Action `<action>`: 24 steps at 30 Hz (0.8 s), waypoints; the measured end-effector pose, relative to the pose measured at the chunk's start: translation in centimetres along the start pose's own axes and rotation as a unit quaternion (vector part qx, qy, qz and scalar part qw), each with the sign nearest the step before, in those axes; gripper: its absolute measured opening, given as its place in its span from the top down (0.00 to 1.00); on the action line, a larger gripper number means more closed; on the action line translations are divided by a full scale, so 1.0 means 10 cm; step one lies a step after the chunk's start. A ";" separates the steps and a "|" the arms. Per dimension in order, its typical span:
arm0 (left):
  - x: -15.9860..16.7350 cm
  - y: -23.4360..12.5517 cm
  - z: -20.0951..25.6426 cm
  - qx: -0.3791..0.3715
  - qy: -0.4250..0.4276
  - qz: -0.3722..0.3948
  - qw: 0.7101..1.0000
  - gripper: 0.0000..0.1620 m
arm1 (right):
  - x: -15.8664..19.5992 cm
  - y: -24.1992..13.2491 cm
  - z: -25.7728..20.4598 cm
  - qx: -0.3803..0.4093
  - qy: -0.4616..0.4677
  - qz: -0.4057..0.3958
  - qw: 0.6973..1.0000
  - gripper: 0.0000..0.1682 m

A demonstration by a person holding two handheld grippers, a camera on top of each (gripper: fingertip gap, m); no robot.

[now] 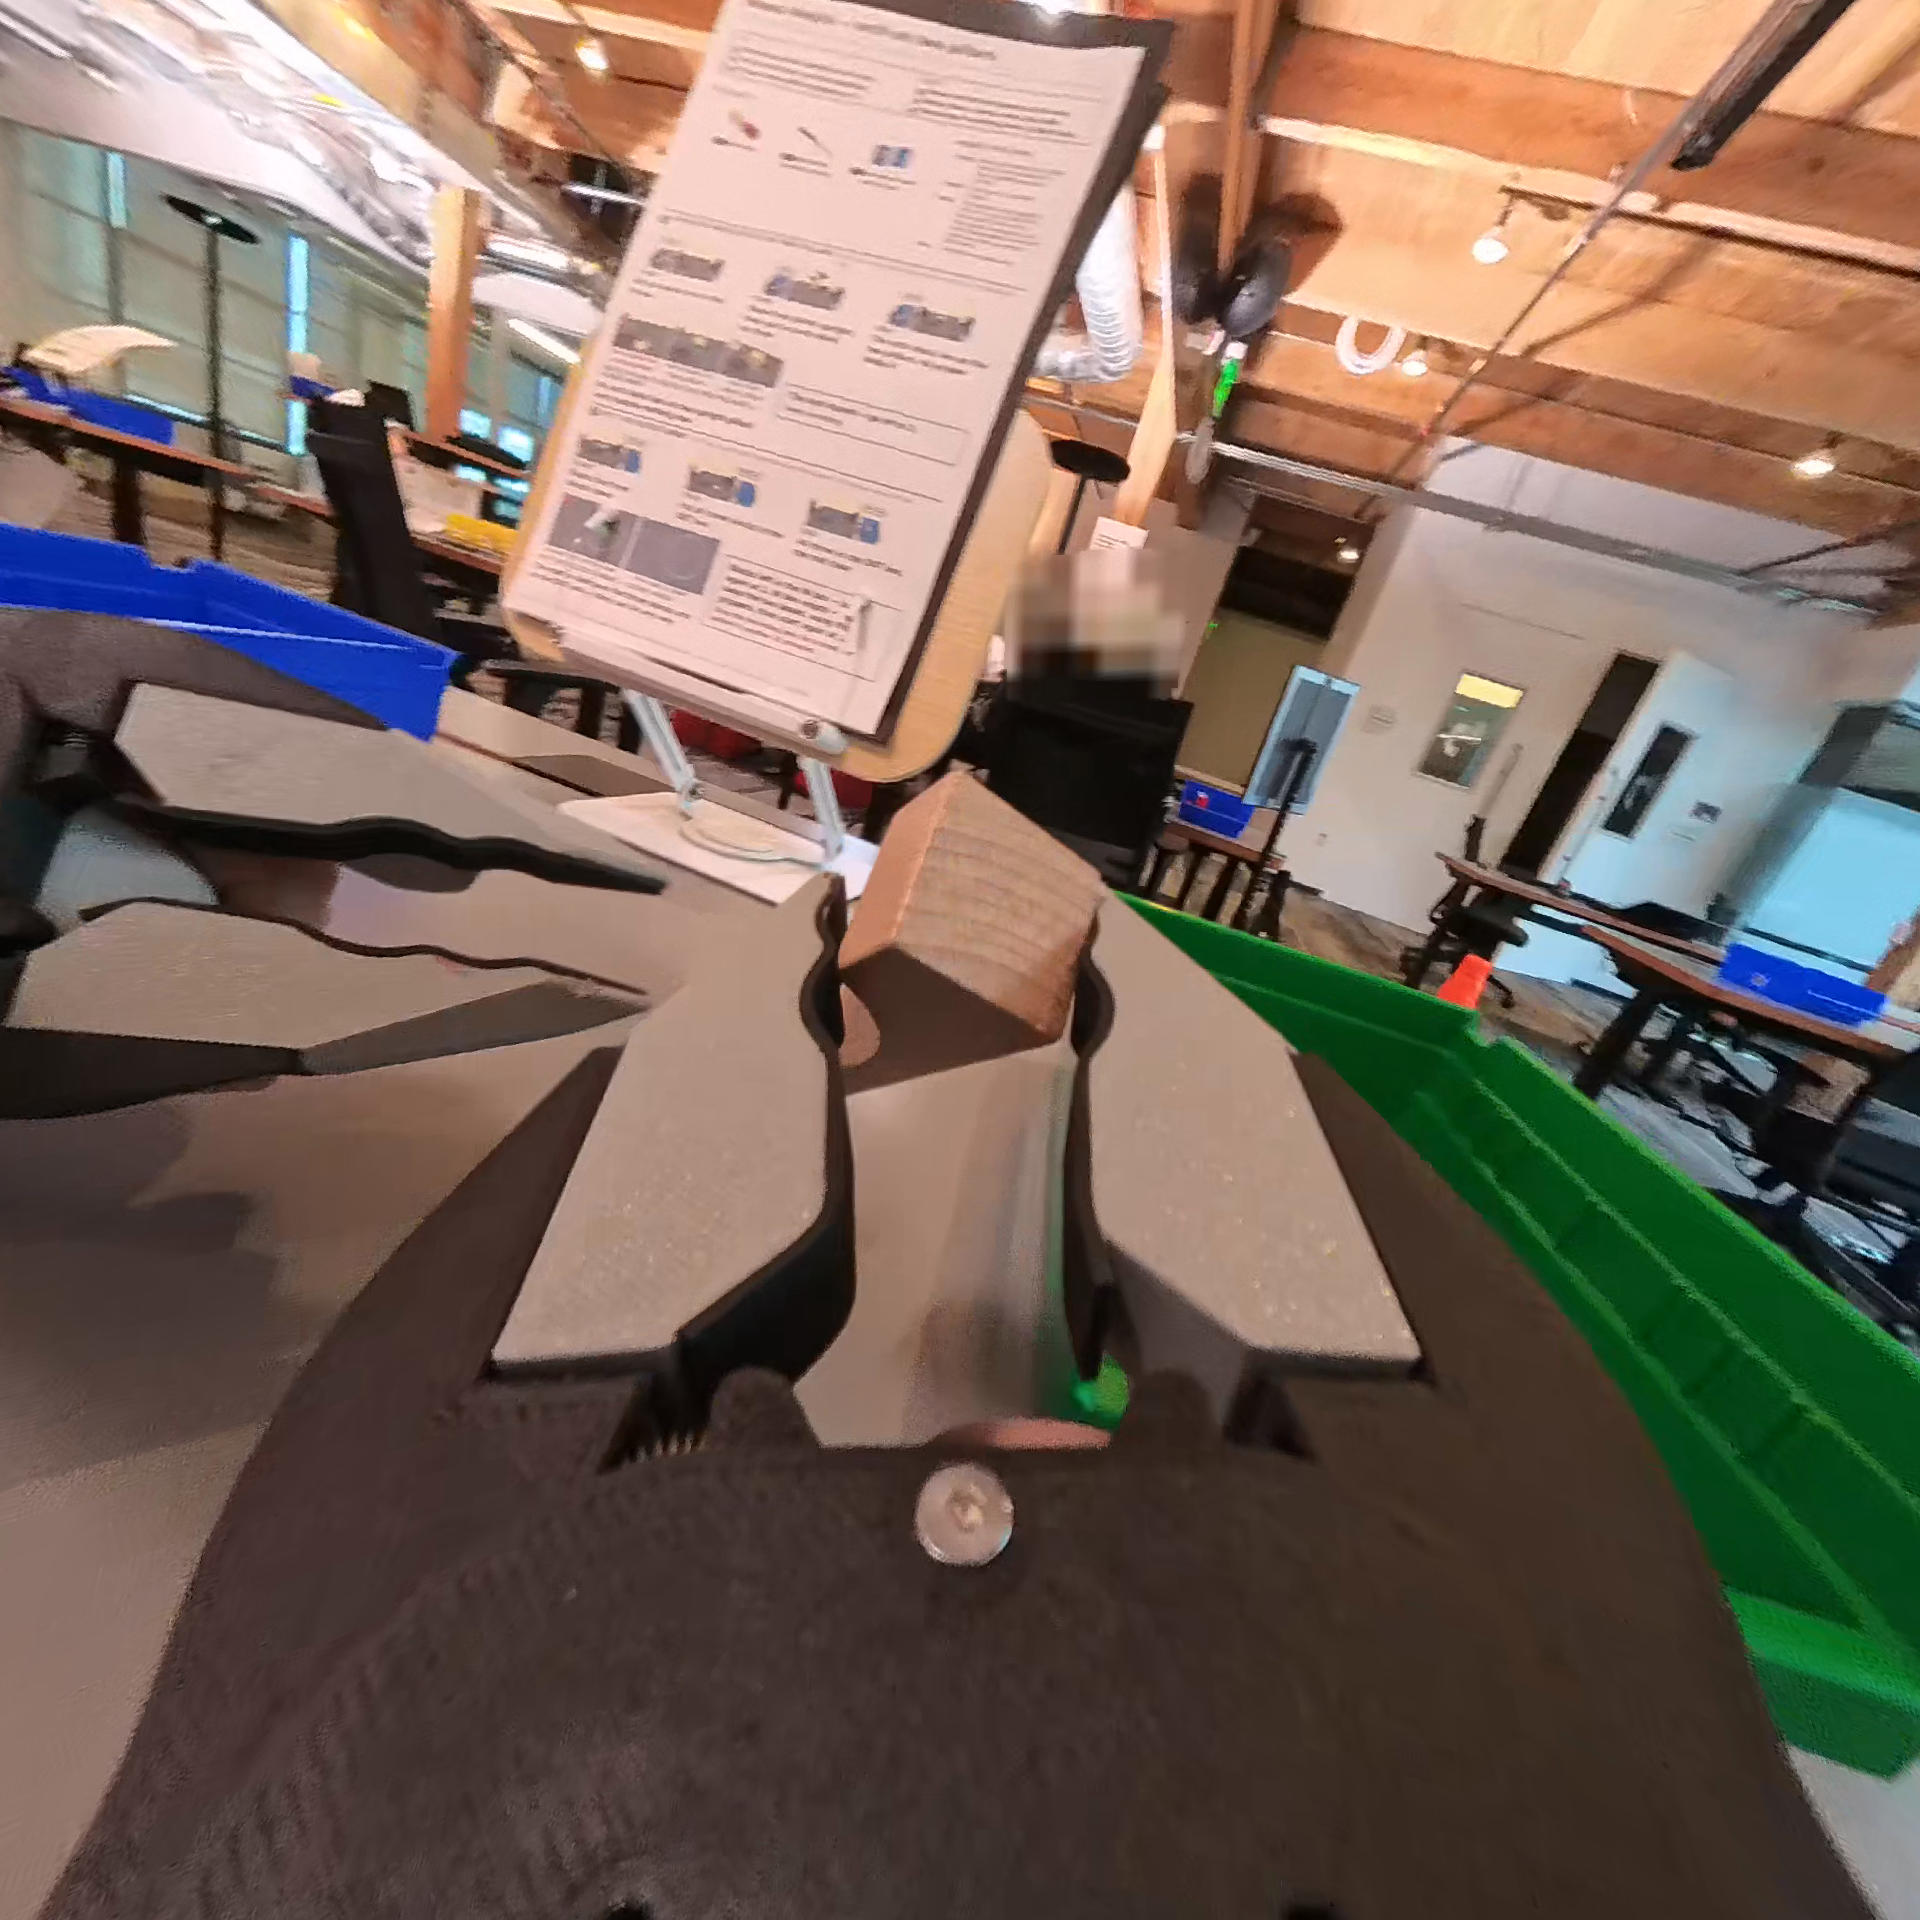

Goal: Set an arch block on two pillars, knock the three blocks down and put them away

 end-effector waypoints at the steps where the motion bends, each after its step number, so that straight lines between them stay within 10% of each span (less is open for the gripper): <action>1: 0.02 0.00 -0.03 -0.005 -0.010 -0.007 1.000 0.87 | -0.01 -0.01 0.06 0.015 -0.001 0.004 1.000 0.76; 10: 0.50 0.02 -0.17 -0.021 -0.049 -0.120 0.991 1.00 | -0.10 -0.19 0.97 0.228 -0.142 0.006 0.963 0.76; 15: 0.68 0.01 -0.24 -0.023 -0.103 -0.154 0.982 1.00 | 0.73 0.01 1.12 0.195 -0.161 -0.225 0.941 0.74; 24: 0.78 0.01 -0.20 -0.013 -0.111 -0.183 0.977 1.00 | 0.66 -0.06 1.07 0.177 -0.067 -0.168 0.967 0.77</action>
Point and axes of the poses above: each gripper's, where its closed fingertips meet, y out along the fingers, x out of its underside, z = x × y across the jaws, the point moved 5 cm from there along -y, back along the fingers, and after that the axes turned 10 degrees about z, right-handed, at the moved point
